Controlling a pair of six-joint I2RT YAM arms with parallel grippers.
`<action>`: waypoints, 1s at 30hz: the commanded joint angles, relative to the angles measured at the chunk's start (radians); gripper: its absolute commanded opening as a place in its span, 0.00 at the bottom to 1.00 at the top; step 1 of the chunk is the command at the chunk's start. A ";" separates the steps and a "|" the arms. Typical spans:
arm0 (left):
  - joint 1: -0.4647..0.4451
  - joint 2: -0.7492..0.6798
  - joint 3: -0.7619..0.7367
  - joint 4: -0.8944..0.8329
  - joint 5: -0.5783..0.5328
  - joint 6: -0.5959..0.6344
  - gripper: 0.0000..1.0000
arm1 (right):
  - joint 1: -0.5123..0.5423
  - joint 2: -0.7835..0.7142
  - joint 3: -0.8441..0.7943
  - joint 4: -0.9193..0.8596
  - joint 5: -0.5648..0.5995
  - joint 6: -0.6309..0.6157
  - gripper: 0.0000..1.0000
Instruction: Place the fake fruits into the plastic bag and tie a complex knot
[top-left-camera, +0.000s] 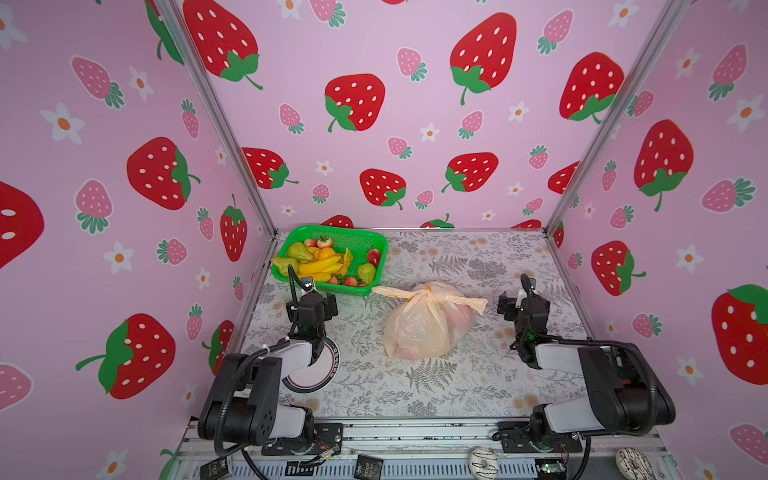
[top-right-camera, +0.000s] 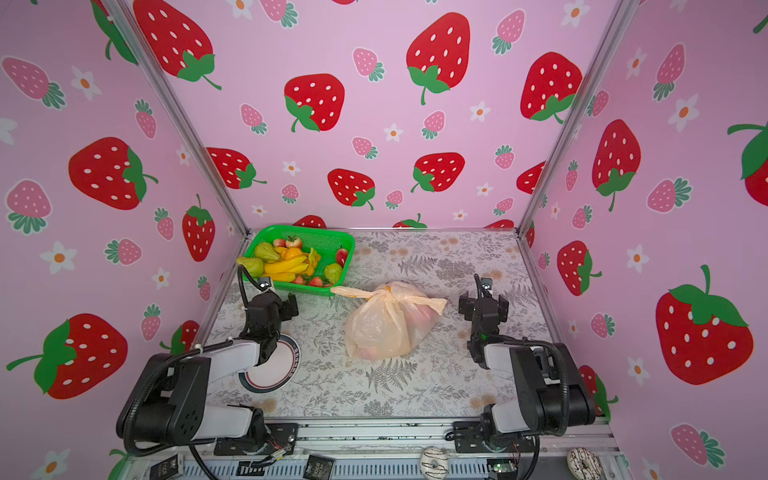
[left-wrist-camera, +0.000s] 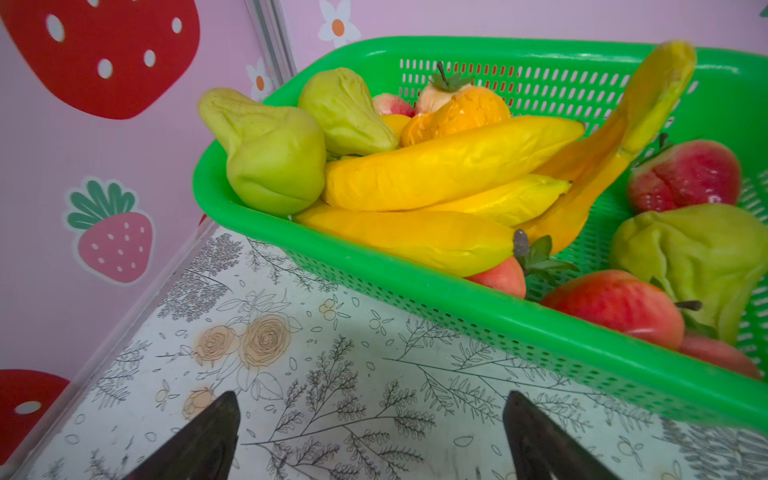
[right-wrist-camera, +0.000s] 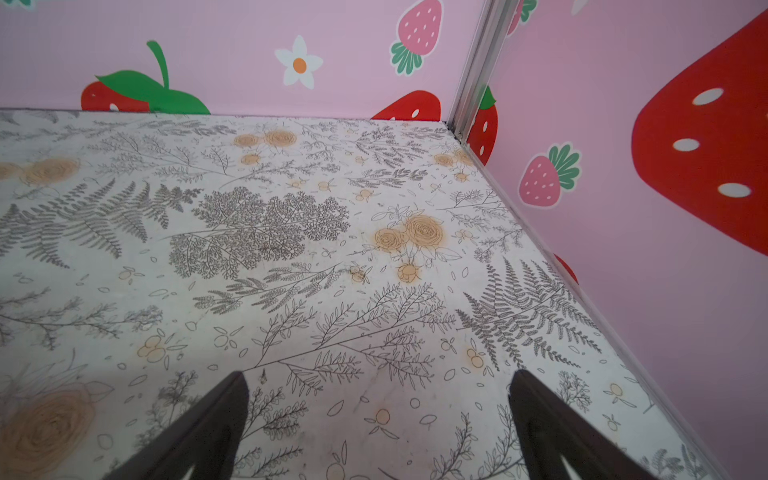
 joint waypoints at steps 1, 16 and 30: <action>0.009 0.068 -0.005 0.173 0.075 0.044 0.99 | -0.011 0.000 0.006 0.128 -0.028 -0.066 1.00; 0.043 0.110 0.016 0.153 0.136 0.023 0.99 | -0.065 0.109 -0.086 0.406 -0.069 -0.052 0.99; 0.043 0.111 0.016 0.152 0.138 0.023 0.99 | -0.066 0.112 -0.087 0.412 -0.068 -0.055 1.00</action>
